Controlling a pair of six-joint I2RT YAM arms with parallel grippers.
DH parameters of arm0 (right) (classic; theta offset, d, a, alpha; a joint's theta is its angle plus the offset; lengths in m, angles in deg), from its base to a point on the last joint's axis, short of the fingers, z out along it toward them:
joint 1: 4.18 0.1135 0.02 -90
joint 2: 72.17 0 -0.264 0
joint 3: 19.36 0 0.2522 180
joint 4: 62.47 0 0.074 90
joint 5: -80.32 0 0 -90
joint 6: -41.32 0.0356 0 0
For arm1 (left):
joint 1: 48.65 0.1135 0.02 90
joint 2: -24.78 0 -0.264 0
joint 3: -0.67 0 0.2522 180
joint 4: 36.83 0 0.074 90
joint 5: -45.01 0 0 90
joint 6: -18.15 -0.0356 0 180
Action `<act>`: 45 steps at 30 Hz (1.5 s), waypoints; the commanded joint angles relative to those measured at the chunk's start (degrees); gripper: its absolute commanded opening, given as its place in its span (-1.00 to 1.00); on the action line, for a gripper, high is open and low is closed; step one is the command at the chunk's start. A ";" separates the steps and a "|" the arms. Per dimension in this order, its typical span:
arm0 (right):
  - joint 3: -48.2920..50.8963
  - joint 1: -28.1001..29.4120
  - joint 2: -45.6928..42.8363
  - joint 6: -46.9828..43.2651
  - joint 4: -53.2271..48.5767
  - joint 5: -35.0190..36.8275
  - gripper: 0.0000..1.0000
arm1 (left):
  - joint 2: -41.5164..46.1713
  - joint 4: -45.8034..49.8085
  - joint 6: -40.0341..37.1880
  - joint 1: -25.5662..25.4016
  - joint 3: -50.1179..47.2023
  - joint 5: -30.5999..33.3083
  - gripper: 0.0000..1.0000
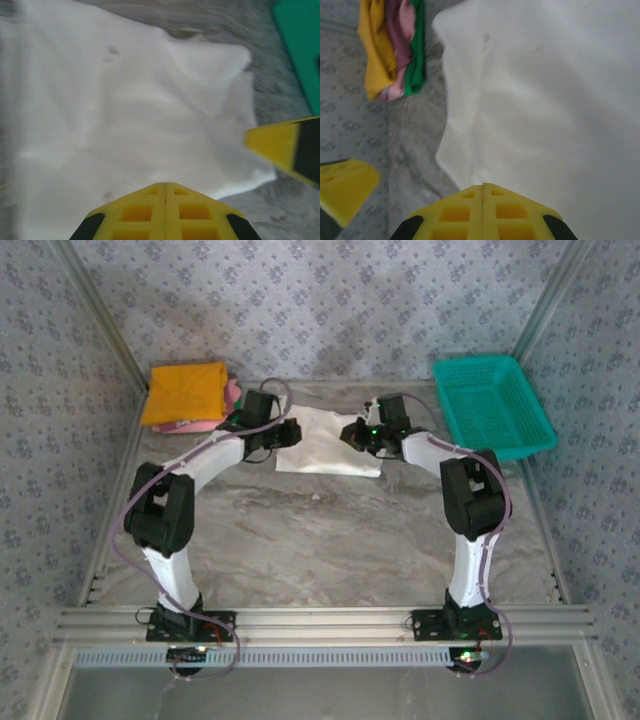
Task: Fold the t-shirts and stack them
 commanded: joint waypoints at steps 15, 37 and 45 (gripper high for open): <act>8.83 -2.50 11.24 4.69 16.52 -3.48 -1.00 | -12.31 -13.94 2.50 2.41 -7.00 -8.07 -1.00; 18.24 -6.72 1.58 -0.77 7.92 -0.86 -1.00 | -5.72 -15.37 3.39 3.93 -17.04 -3.28 -1.00; 12.61 -7.87 -8.39 -7.72 -6.67 3.30 -0.61 | 1.94 -9.88 0.48 4.86 -15.05 0.37 -0.70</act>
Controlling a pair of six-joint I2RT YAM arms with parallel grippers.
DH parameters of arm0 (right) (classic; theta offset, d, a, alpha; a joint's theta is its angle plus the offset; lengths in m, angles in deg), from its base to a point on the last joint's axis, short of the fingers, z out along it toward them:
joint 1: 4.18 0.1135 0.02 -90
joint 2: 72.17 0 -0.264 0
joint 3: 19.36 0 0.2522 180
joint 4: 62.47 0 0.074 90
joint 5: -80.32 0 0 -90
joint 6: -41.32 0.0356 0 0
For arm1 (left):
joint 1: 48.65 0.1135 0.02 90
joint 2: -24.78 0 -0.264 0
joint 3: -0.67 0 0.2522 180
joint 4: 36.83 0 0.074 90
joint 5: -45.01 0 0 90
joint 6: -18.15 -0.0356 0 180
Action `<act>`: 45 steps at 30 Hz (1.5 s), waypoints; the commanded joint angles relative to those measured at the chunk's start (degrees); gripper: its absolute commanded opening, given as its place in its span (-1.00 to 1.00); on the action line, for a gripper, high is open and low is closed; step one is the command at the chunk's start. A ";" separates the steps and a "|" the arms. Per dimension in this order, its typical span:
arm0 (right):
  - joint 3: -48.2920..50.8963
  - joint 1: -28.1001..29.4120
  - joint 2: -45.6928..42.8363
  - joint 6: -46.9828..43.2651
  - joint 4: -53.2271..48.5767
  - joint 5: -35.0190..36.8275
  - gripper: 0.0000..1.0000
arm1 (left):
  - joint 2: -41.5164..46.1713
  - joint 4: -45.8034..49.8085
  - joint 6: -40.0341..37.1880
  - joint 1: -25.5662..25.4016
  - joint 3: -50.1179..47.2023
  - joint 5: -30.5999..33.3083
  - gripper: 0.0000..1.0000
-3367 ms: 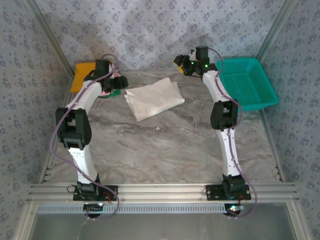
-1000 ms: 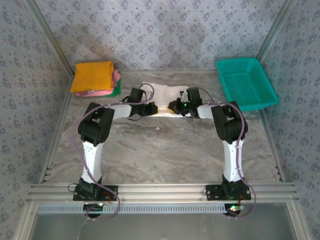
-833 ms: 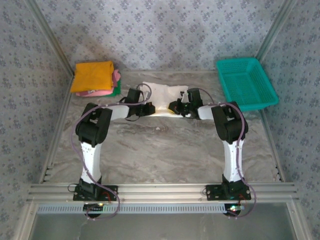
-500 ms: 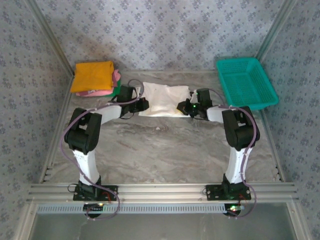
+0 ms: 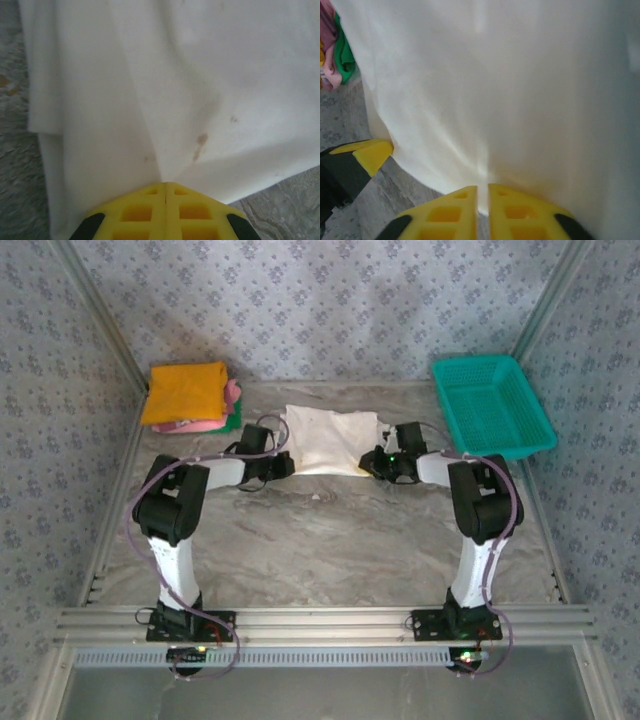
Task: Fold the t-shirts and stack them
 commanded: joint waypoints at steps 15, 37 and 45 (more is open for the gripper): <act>-14.63 -5.87 3.71 -4.22 -16.79 8.71 0.29 | -11.05 22.20 -7.99 5.15 27.32 -5.39 0.74; -28.35 -3.53 18.66 -1.06 -12.97 1.08 0.12 | -24.50 24.78 -2.24 1.18 42.07 -10.47 0.28; -29.01 -3.35 19.17 -0.74 -12.89 0.42 0.08 | -25.89 23.83 -1.09 1.19 43.48 -10.52 -0.64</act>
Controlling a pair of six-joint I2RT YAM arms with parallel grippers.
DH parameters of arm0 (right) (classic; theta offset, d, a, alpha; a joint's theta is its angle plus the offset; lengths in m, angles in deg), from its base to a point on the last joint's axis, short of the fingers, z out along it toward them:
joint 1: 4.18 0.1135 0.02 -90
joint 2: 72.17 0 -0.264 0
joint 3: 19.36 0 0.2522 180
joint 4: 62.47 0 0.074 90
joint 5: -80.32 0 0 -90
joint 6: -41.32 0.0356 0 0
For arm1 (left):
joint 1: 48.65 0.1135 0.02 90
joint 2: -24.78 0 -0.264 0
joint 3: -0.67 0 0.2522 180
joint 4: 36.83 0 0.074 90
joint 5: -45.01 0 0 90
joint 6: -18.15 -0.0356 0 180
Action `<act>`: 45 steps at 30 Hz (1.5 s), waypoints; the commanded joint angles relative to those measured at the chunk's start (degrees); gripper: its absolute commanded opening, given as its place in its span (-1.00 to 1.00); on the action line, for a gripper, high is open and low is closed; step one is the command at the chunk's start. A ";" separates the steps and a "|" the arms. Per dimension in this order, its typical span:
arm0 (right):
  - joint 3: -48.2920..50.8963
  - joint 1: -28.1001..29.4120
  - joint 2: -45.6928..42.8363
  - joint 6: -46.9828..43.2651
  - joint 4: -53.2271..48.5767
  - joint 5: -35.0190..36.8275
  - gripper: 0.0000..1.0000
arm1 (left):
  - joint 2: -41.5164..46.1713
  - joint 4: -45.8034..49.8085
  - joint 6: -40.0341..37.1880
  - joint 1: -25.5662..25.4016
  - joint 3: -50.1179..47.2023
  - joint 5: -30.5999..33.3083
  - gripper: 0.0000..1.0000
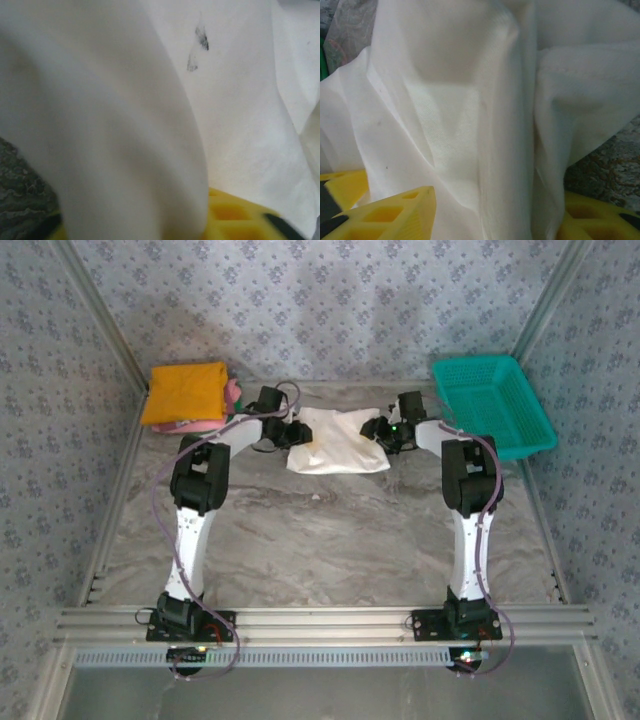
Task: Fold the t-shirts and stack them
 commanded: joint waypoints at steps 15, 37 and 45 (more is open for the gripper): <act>9.54 -3.13 -18.56 -1.11 -2.63 11.05 1.00 | 5.28 14.92 -20.43 3.98 12.10 15.73 -1.00; 24.03 -5.03 -31.41 -5.10 -6.56 10.67 1.00 | -3.39 34.24 -43.65 17.59 54.37 16.11 -1.00; 25.05 -5.63 -31.47 -4.93 -7.52 10.61 1.00 | -2.76 27.64 -42.28 21.29 56.77 9.70 -1.00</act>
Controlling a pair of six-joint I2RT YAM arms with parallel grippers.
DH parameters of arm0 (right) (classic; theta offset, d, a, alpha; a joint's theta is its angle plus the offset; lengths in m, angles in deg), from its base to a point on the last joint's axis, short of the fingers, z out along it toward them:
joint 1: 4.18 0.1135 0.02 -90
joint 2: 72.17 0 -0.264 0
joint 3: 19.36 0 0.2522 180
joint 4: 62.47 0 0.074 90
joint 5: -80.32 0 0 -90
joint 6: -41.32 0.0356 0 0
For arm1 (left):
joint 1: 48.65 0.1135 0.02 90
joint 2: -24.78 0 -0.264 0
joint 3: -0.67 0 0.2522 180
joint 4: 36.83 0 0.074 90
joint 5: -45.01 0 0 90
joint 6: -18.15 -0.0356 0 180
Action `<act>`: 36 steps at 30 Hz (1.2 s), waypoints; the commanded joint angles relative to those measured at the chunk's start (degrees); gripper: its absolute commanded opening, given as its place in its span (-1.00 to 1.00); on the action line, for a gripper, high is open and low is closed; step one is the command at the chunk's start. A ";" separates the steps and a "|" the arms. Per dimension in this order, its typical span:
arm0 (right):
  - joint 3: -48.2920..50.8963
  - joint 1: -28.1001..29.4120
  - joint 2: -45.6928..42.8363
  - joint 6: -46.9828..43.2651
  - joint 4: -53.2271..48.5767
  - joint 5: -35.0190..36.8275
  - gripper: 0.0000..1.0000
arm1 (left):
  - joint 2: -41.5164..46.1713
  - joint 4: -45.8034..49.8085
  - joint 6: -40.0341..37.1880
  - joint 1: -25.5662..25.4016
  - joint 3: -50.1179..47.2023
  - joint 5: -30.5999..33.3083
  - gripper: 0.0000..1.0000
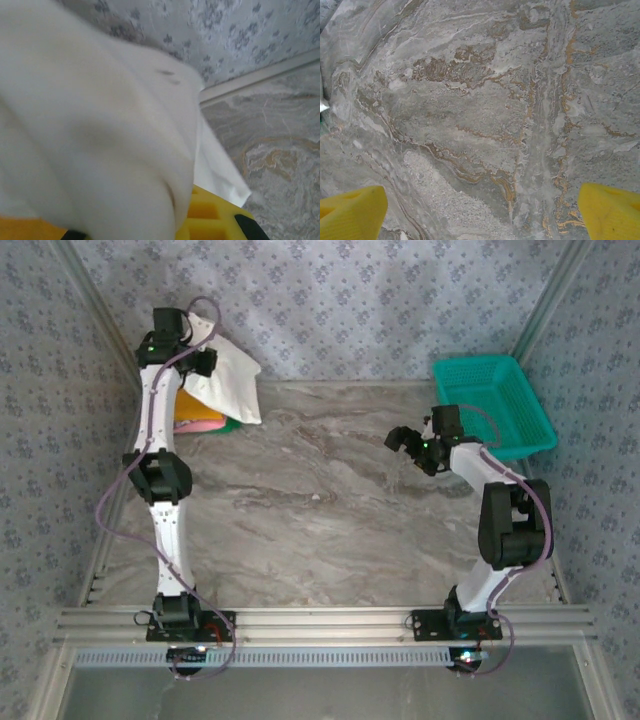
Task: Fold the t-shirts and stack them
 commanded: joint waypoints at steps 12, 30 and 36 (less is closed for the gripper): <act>2.02 -0.73 -3.22 0.05 -2.00 1.06 1.00 | -0.61 -8.89 5.31 7.86 6.58 -13.76 -1.00; -0.19 -0.66 -8.72 -0.54 -6.71 1.38 1.00 | -11.66 -16.76 -1.62 16.86 6.69 -4.51 0.53; -2.48 0.41 -10.65 -3.05 -6.97 4.40 1.00 | -3.86 -12.21 7.33 19.29 8.07 2.59 0.96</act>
